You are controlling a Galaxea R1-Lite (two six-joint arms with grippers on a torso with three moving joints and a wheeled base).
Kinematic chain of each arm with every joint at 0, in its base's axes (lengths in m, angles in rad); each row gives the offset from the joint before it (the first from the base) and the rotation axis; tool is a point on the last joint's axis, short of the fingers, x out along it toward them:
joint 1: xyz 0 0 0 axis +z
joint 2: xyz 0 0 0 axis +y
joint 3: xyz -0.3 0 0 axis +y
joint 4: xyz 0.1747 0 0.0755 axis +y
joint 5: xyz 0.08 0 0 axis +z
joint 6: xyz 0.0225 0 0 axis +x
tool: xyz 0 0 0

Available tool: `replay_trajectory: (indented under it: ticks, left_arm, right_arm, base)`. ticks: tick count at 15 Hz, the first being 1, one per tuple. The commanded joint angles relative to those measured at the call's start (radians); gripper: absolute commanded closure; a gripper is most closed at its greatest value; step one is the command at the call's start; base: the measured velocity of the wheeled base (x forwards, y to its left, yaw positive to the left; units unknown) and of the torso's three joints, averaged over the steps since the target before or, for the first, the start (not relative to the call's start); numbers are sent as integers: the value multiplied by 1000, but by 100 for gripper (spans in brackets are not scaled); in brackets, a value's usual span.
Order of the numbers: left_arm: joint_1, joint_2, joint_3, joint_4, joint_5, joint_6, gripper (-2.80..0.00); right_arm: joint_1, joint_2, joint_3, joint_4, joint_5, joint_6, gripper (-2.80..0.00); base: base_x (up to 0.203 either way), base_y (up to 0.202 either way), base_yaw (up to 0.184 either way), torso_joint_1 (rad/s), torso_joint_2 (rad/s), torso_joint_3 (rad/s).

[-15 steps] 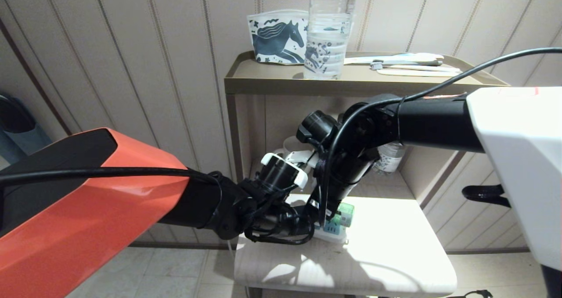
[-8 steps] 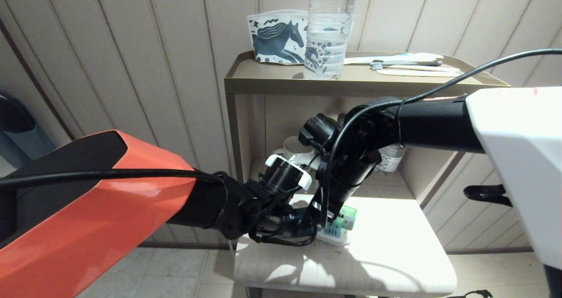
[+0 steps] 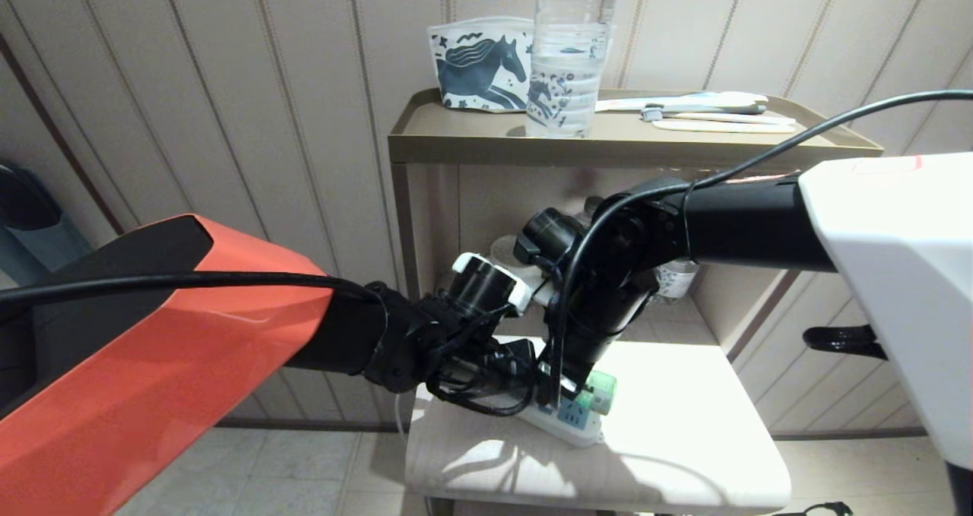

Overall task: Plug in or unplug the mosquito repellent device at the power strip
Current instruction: Hold the socket with your left hand and unplug it with your right hand

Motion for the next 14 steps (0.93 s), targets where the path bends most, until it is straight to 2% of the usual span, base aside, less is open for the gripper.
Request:
replay_trajectory:
  ticks: [1, 10, 13, 14]
  left_arm:
    - [5, 4, -7, 4, -1, -10, 0]
    - [-18, 39, -18, 37, 7, -2, 0]
    - [-20, 66, -42, 67, 95, 1, 0]
    - [-21, 66, -43, 69, 97, 1, 0]
  right_arm:
    - [0, 1, 3, 10, -8, -7, 0]
    - [-11, 1, -18, 10, -5, -7, 0]
    - [-12, -5, -17, -16, -4, -7, 0]
    - [-13, -10, -10, -39, -5, -7, 0]
  base:
    - [0, 0, 0, 0, 0, 0]
    - [0, 0, 0, 0, 0, 0]
    - [0, 0, 0, 0, 0, 0]
    - [0, 0, 0, 0, 0, 0]
